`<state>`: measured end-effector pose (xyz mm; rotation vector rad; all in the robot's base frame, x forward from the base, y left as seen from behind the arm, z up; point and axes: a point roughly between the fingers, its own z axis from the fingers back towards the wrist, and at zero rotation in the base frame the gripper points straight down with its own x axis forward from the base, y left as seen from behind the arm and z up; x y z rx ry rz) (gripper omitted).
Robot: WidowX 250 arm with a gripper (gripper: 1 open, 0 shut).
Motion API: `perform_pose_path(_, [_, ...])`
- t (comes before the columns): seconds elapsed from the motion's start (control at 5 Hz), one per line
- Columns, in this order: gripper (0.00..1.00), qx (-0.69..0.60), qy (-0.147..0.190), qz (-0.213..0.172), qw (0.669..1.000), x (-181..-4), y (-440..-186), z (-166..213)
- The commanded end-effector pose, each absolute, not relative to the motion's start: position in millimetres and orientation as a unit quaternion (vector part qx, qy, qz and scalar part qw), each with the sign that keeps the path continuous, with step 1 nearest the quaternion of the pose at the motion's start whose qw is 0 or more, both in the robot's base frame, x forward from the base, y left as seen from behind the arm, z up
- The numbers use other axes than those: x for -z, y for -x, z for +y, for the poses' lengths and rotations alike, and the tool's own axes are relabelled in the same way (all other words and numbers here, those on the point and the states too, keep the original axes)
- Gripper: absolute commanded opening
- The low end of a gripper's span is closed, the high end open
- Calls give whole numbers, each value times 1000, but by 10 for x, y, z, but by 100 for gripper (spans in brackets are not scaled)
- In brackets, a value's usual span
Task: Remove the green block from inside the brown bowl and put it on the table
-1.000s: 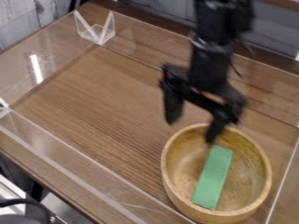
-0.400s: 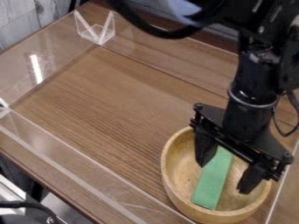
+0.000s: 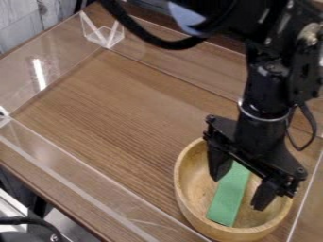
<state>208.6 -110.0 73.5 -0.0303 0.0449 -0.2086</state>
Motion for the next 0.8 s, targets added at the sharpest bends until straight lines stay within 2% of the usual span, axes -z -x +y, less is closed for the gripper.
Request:
perform_pose_path(0.0, [100,106,26,-1,994,-785,-2158,-1083])
perform_pose_path(0.6, [100,112,37,-11,993,-709,-2226,-1041])
